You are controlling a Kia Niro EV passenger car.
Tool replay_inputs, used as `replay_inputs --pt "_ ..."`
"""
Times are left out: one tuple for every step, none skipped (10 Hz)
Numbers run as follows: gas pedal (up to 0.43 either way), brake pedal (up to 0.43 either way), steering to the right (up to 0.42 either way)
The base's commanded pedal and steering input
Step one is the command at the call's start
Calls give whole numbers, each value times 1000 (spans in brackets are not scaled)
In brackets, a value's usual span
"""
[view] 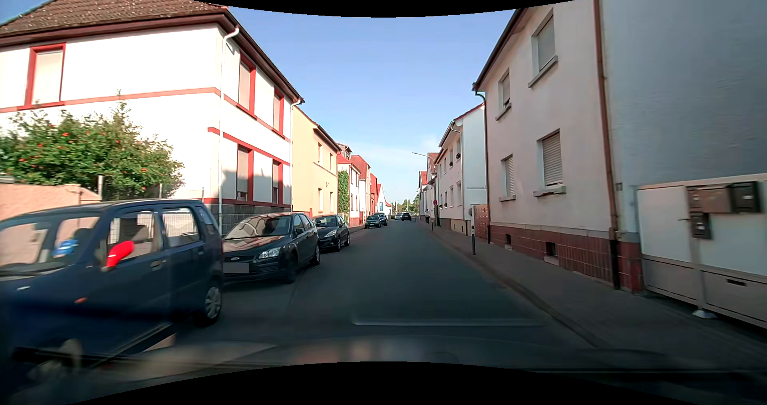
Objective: Follow the waypoints while adhering to traffic rules and regulations
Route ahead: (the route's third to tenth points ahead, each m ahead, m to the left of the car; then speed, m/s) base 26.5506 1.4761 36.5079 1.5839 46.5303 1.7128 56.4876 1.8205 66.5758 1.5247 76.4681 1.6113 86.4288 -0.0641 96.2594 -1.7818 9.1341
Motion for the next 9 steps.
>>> replay_inputs --pt "189 0 -6" --pt "169 0 -5" --pt "138 0 -5" --pt "130 0 -5" --pt "110 0 -5" --pt "67 0 -6" --pt "59 0 -6" --pt "39 0 -5" --pt "0 0 -6"
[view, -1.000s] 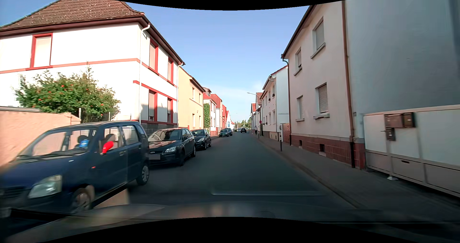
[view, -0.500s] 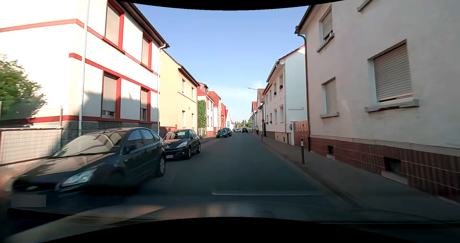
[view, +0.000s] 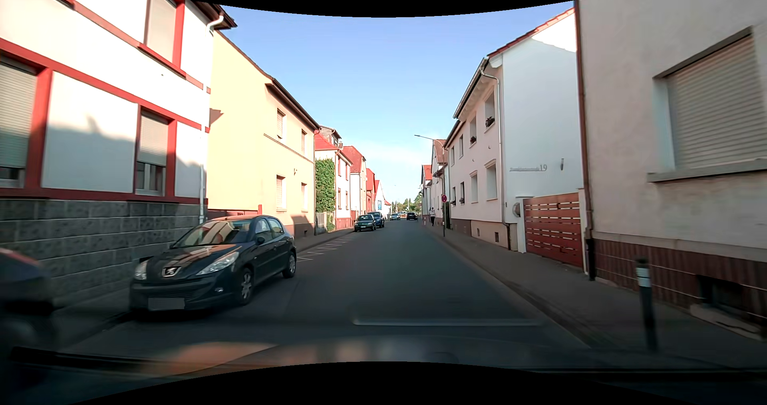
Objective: Follow the waypoints while adhering to traffic rules and regulations
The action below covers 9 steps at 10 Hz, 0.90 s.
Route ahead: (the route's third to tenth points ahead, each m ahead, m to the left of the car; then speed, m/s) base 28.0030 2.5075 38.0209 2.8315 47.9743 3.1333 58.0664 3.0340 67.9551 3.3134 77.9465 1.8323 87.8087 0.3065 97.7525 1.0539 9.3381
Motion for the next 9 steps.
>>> replay_inputs --pt "0 0 -5" --pt "0 0 -6" --pt "0 0 -5" --pt "0 0 -6" --pt "0 0 -6" --pt "0 0 -5" --pt "0 0 -4" --pt "0 0 -4" --pt "0 0 -3"
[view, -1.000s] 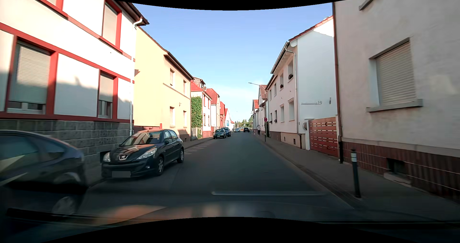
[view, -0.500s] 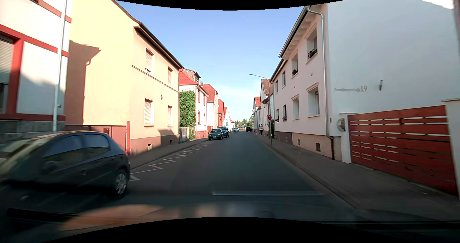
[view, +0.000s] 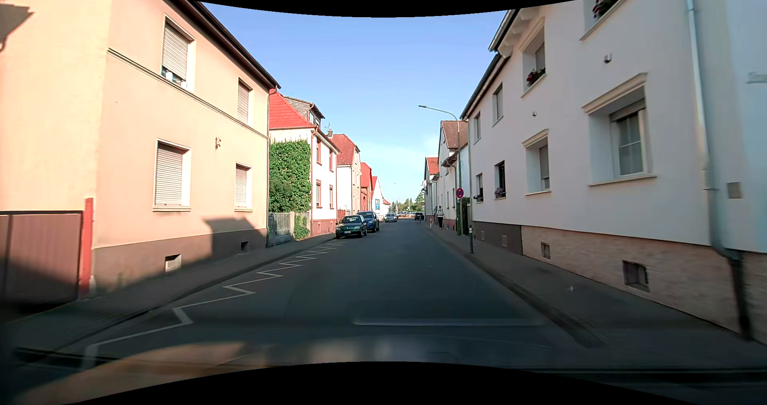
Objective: Follow the waypoints while adhering to traffic rules and regulations
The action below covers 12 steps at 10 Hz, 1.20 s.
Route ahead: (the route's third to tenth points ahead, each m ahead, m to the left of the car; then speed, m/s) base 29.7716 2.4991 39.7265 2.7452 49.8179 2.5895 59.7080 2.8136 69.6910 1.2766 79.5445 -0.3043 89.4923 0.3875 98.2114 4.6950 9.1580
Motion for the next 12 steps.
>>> replay_inputs --pt "0 0 -3" --pt "0 0 -3" --pt "0 0 -3" --pt "0 0 -3" --pt "0 0 -3" --pt "0 0 -3" --pt "0 0 -3" --pt "0 0 -3" --pt "0 0 -3" --pt "0 0 -3" --pt "0 0 -3" --pt "0 0 -3"
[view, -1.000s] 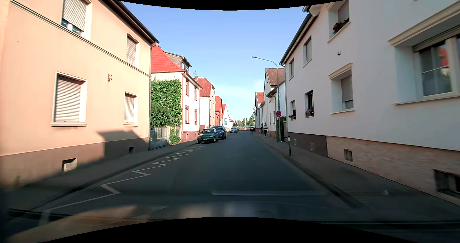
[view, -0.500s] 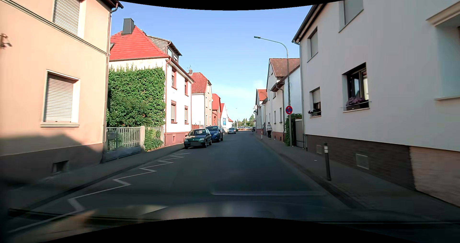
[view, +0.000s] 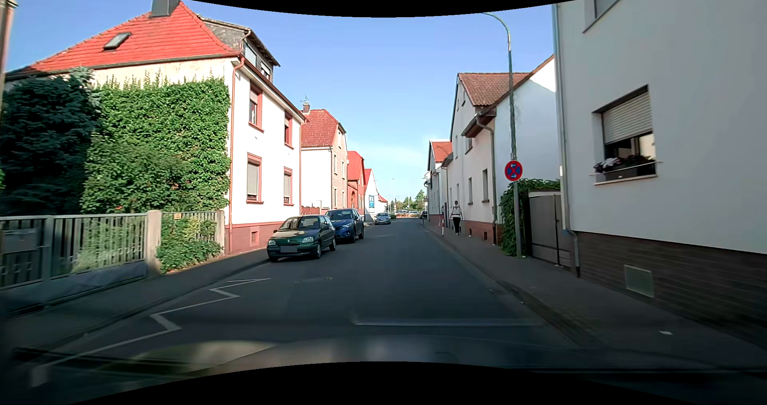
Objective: Follow the waypoints while adhering to traffic rules and regulations
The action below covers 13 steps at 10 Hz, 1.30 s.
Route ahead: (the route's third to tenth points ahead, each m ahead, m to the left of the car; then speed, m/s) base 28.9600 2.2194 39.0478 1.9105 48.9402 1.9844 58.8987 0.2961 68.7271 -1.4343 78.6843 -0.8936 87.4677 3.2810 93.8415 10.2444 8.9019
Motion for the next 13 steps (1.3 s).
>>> replay_inputs --pt "0 0 -3" --pt "0 0 -3" --pt "0 0 -3" --pt "0 0 -3" --pt "0 0 -5" --pt "0 0 -6" --pt "0 0 -6" --pt "0 0 -6" --pt "0 0 -6" --pt "0 0 -6" --pt "0 0 -6" --pt "0 0 -5" --pt "0 0 -4"
